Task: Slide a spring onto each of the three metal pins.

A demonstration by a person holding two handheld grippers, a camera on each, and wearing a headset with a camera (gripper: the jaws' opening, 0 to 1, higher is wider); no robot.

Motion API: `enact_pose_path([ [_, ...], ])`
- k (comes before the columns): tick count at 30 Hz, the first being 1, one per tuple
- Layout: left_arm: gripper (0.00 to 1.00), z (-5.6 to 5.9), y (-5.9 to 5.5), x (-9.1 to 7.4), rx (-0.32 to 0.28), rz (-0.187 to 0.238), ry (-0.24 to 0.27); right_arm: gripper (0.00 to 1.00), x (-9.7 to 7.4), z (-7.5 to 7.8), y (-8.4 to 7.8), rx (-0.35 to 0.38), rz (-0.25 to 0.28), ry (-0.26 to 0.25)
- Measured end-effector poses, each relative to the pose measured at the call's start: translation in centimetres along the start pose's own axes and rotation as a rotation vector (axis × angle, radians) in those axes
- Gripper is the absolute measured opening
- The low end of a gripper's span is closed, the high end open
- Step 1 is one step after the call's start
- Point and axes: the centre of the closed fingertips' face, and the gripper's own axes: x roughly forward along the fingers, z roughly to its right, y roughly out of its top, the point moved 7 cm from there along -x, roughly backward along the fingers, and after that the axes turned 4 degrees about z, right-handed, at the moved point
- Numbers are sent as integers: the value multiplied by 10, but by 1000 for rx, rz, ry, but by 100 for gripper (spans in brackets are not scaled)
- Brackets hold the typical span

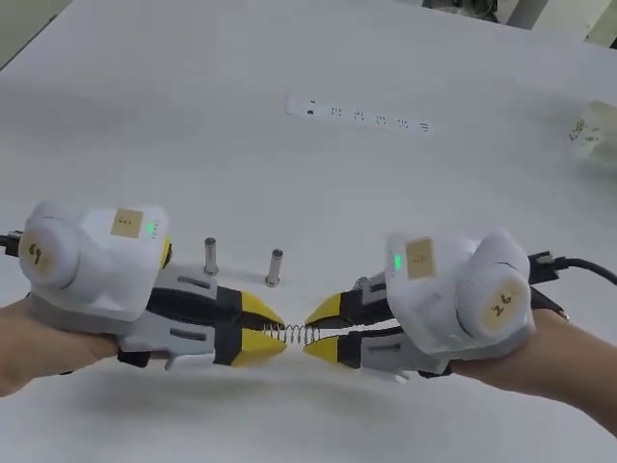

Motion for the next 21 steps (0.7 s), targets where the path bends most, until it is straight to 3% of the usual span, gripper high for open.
enact_pose_path([
  [21,2,0,-2,-2,-19,-3,0,7,-11,3,15,-23,78,26],
])
